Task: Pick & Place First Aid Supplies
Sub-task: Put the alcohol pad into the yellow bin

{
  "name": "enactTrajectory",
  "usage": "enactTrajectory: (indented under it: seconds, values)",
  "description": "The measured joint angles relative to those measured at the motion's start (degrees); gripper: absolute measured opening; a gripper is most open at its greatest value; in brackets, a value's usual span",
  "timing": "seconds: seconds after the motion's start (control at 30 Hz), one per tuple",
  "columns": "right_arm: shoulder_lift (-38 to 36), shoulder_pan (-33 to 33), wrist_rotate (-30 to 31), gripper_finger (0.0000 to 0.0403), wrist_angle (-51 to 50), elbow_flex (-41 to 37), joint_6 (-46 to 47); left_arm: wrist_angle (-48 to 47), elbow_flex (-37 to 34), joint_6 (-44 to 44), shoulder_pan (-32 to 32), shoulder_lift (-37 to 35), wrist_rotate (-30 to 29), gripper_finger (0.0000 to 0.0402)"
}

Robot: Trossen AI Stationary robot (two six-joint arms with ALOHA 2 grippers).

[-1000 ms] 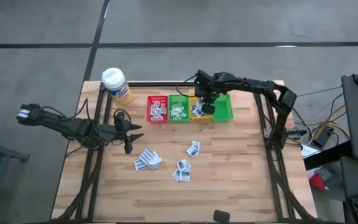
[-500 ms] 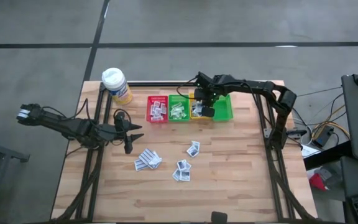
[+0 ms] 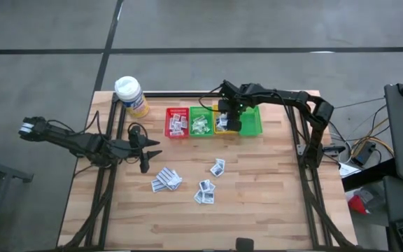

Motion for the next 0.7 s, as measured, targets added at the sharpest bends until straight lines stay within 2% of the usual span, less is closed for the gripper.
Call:
enactTrajectory:
  seconds: [0.17, 0.33, 0.4, 0.47, 0.63, 0.7]
  values:
    - [-0.6, 0.3, 0.0, 0.0129, -0.8, 1.6, 0.1, 0.0, 0.0, 0.1, 0.0, 0.0, 0.0, 0.0172]
    - [-4.2, 2.1, 0.0, 0.0137, -1.5, 1.8, -1.7, 0.0, 0.0, 0.9, 0.0, 0.0, 0.0, 0.0172]
    - [-6.2, 3.1, -1.9, 0.0136, -2.2, 1.8, -2.7, 0.0, 0.0, 0.9, 0.0, 0.0, 0.0, 0.0172]
    - [-8.3, 4.3, -7.2, 0.0132, -3.4, 1.8, -3.6, 0.0, 0.0, 0.9, 0.0, 0.0, 0.0, 0.0172]
    - [-12.7, 7.8, -25.3, 0.0123, -4.3, 1.5, -6.1, 0.0, 0.0, 1.0, 0.0, 0.0, 0.0, 0.0172]
    - [-13.6, 9.5, -29.8, 0.012, -4.4, 1.1, -7.9, 0.0, 0.0, 1.0, 0.0, 0.0, 0.0, 0.0172]
